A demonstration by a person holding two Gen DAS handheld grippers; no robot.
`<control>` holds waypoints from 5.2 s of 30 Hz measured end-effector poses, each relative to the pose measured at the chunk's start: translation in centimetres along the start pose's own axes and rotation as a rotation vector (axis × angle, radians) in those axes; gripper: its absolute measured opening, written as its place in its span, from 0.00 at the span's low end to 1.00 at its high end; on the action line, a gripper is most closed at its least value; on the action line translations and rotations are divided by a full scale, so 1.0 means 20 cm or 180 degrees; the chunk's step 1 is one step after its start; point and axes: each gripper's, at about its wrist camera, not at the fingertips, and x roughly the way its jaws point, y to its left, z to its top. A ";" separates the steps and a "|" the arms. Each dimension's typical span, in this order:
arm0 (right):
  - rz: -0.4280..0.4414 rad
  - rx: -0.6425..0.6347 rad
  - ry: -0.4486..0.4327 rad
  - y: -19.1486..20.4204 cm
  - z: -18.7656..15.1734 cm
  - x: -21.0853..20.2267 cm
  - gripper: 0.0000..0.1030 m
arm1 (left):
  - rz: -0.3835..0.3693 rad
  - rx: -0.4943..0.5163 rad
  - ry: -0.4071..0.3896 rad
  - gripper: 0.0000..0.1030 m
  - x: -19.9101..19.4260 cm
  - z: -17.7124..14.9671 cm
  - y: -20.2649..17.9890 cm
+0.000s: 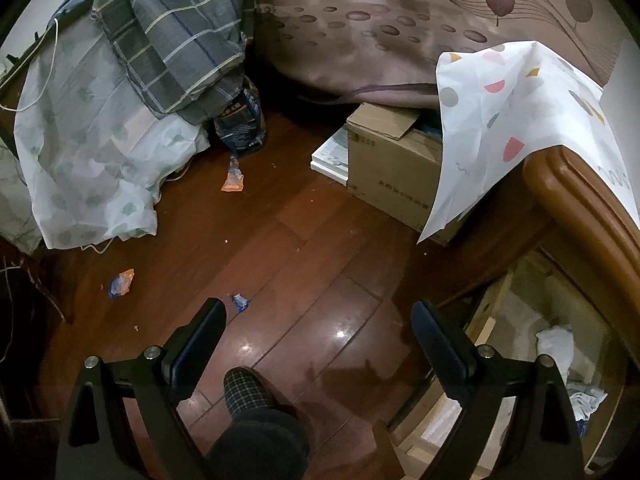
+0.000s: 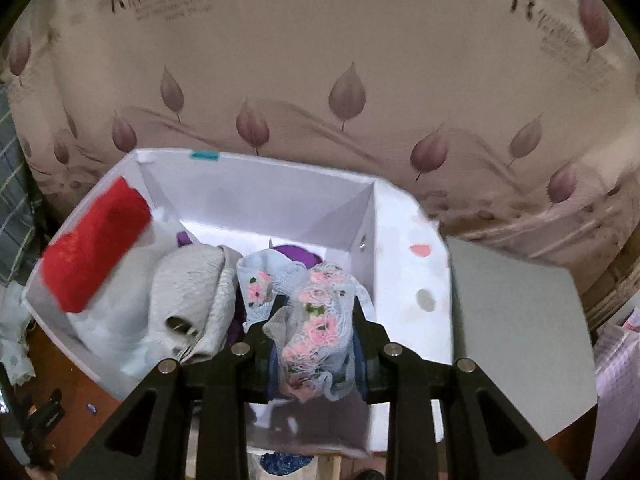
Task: Take underwear out of drawer
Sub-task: 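Carry the pink floral underwear with the right tool into the white box and release, then move the right tool back into the drawer over the dark blue underwear, then grasp the dark blue floral underwear with the right tool and lift, then grasp the grey knit sock with the left tool while the right tool holds the blue underwear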
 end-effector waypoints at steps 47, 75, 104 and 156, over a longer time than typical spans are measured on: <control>0.0739 -0.1835 0.1396 0.26 -1.19 0.48 0.64 | 0.0055 0.0198 -0.0068 0.90 -0.02 -0.02 -0.07; 0.0852 -0.1966 0.2050 0.36 -1.31 1.09 0.74 | 0.0021 0.0205 0.0029 0.90 0.01 -0.01 -0.06; 0.0612 -0.0968 0.1282 0.30 -1.21 0.55 0.34 | -0.0095 0.0318 0.0121 0.90 0.02 -0.06 -0.13; 0.0406 0.1217 0.0283 -0.60 -1.25 0.25 0.34 | -0.0753 0.0904 0.1792 0.86 0.21 -0.73 -1.27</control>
